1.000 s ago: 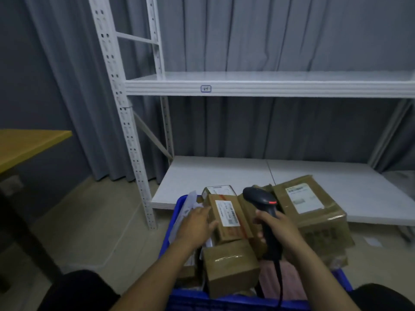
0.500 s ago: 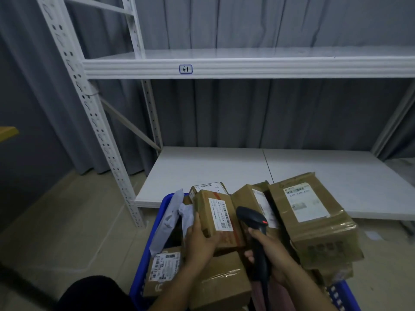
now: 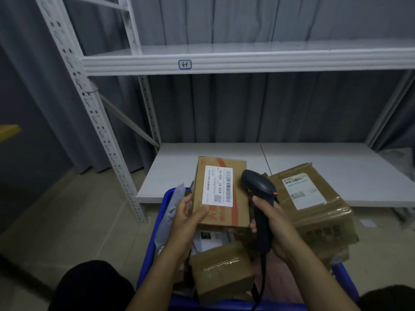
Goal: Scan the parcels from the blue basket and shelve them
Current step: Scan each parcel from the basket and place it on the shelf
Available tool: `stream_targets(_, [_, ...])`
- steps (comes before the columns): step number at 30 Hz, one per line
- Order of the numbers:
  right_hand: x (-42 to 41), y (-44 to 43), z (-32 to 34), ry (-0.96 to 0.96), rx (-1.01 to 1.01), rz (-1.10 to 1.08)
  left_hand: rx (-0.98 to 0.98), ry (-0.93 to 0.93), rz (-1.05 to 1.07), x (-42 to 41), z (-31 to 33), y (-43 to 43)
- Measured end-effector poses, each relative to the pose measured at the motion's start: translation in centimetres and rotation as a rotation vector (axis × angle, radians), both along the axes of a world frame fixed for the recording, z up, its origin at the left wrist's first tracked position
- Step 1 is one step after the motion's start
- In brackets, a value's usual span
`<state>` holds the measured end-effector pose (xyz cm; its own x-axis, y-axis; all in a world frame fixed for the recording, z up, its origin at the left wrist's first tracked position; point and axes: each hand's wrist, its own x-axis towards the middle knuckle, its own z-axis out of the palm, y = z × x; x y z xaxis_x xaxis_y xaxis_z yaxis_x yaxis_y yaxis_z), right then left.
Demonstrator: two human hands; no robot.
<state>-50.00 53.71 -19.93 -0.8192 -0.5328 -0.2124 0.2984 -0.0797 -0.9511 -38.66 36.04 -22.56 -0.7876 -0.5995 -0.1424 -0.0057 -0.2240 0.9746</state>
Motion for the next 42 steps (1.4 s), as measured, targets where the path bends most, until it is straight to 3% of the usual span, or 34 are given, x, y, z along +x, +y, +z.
stream_targets(4, [2.2,-0.6,1.1,0.116,0.046,-0.027,-0.021,-0.025,-0.09,2.6,0.8,-0.8])
stream_targets(10, [3.8,-0.7,2.4,0.431,0.344,0.053,-0.311,-0.076,0.226,5.6,2.9,-5.5])
stream_targets(14, [4.1,0.2,2.9,0.554,0.484,0.176,-0.379,-0.112,0.294,7.1,3.2,-9.1])
stream_targets(20, [3.9,1.2,4.0,0.6,0.541,0.292,-0.422,-0.178,0.286,7.4,3.0,-10.6])
stream_targets(34, [3.4,1.6,5.7,0.723,0.651,0.317,-0.461,-0.157,0.237,6.2,4.3,-9.9])
stream_targets(39, [3.3,1.4,6.3,0.726,0.606,0.287,-0.469,-0.129,0.265,6.3,5.3,-9.5])
stream_targets(42, [3.1,0.3,8.1,0.684,0.466,0.184,-0.459,-0.067,0.308,5.8,7.2,-9.4])
